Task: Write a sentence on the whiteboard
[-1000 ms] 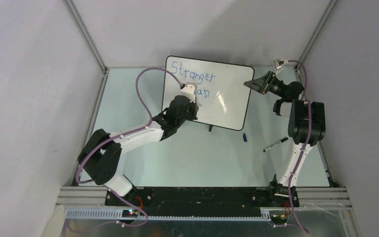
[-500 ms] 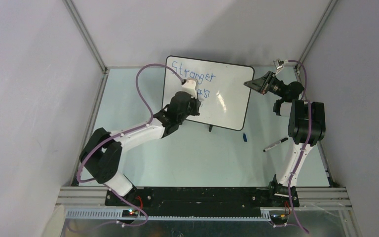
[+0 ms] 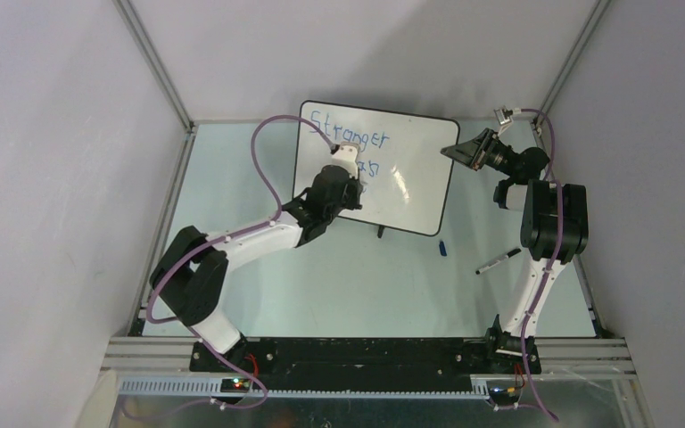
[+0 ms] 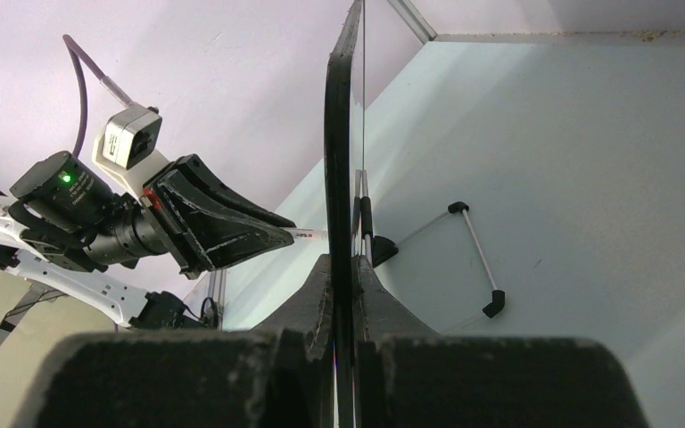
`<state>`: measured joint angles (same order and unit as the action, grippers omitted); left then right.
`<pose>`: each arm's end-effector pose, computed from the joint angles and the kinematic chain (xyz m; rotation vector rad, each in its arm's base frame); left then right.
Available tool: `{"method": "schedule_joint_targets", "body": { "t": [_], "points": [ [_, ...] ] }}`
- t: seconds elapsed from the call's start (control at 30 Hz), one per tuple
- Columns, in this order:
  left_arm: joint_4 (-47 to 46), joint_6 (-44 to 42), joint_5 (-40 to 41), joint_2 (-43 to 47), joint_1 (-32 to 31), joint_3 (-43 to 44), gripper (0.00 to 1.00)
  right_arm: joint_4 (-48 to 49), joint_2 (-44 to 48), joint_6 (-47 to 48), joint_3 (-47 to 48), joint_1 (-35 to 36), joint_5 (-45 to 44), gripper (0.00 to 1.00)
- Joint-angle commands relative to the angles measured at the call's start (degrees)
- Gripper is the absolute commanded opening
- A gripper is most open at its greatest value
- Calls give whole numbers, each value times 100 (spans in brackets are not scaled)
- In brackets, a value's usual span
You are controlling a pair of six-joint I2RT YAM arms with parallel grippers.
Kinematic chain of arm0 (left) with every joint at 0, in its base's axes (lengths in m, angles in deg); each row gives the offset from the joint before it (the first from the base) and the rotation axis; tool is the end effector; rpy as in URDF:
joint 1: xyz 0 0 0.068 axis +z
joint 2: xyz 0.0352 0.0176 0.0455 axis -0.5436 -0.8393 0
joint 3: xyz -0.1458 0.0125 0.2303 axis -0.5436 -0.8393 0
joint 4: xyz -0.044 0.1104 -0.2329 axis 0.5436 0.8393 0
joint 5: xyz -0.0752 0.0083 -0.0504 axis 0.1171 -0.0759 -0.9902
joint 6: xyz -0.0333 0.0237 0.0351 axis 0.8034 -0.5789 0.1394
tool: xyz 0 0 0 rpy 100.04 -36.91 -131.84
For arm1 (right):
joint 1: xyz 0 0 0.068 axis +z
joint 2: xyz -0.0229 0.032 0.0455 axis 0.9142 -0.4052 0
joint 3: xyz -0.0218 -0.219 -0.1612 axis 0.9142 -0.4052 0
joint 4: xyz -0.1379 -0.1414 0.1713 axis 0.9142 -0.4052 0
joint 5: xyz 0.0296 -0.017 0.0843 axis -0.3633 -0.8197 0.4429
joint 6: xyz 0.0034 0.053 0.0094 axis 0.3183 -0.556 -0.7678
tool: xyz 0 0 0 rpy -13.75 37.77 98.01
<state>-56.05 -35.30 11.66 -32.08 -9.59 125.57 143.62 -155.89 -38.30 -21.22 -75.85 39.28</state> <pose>0.2798 -0.2445 0.2533 0.2721 1.9560 -0.4361 0.4125 -0.0370 0.2276 -0.3314 1.5359 1.4470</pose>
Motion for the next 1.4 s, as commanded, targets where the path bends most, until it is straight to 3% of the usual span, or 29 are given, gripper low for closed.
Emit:
{"method": "schedule_joint_targets", "body": {
  "t": [0.0, 1.37],
  "points": [
    [-102, -54, 153, -43, -18, 274, 0, 238, 408, -361, 51, -17, -93, 0],
    [121, -116, 490, 77, -221, -41, 0, 238, 435, -375, 52, -26, -67, 0]
  ]
}}
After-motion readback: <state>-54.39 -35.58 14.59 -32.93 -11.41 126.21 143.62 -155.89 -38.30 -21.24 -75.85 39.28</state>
